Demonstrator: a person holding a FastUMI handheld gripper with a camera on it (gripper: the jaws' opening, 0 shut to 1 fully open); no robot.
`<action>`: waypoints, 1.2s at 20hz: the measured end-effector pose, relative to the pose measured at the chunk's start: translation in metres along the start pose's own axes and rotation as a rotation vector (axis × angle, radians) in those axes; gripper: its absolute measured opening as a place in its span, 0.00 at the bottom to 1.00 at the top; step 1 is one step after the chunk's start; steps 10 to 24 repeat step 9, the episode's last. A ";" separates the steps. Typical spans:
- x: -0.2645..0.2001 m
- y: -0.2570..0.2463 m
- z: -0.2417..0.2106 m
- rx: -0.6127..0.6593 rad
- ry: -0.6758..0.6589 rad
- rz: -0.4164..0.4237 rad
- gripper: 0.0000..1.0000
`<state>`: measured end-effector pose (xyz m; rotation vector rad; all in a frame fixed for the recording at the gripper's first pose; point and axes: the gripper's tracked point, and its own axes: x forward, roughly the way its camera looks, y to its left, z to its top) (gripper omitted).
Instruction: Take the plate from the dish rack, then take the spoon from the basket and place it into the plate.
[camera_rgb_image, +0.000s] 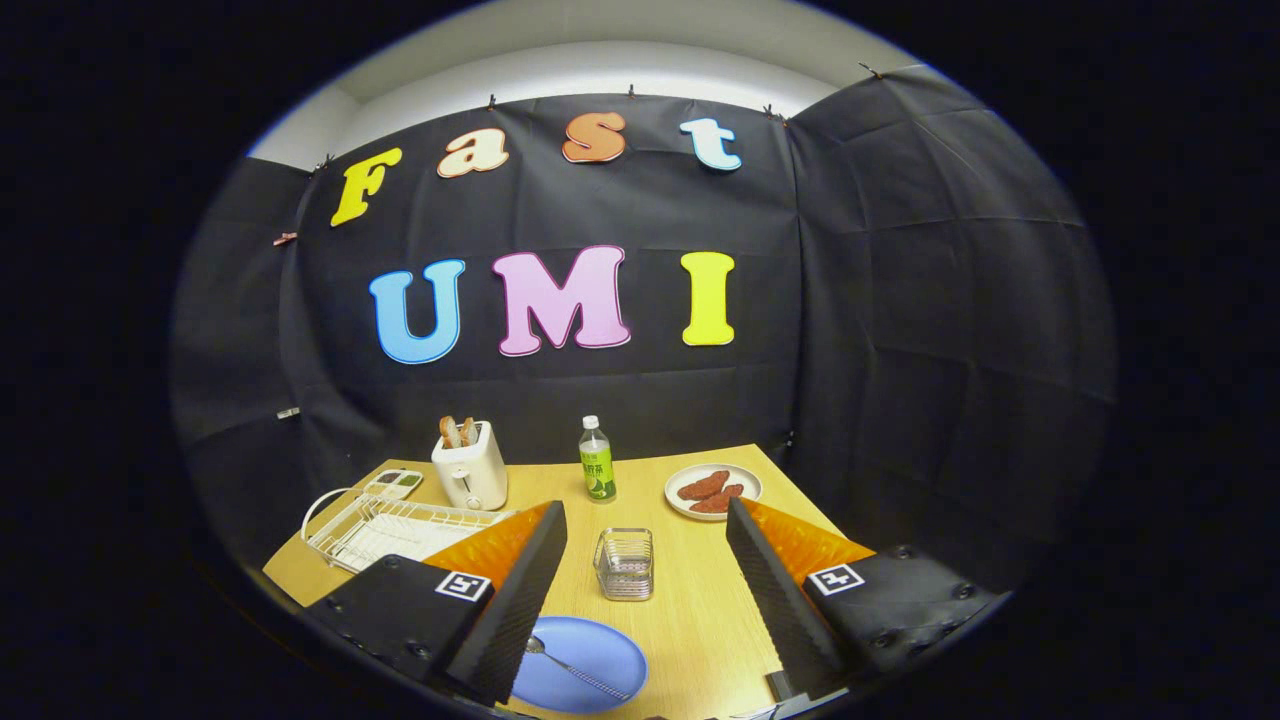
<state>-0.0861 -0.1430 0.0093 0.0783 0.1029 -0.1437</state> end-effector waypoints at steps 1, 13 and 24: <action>-0.001 0.006 0.002 -0.009 -0.003 0.006 0.99; 0.002 0.048 0.003 -0.029 0.000 0.054 0.99; 0.002 0.048 0.003 -0.029 0.000 0.054 0.99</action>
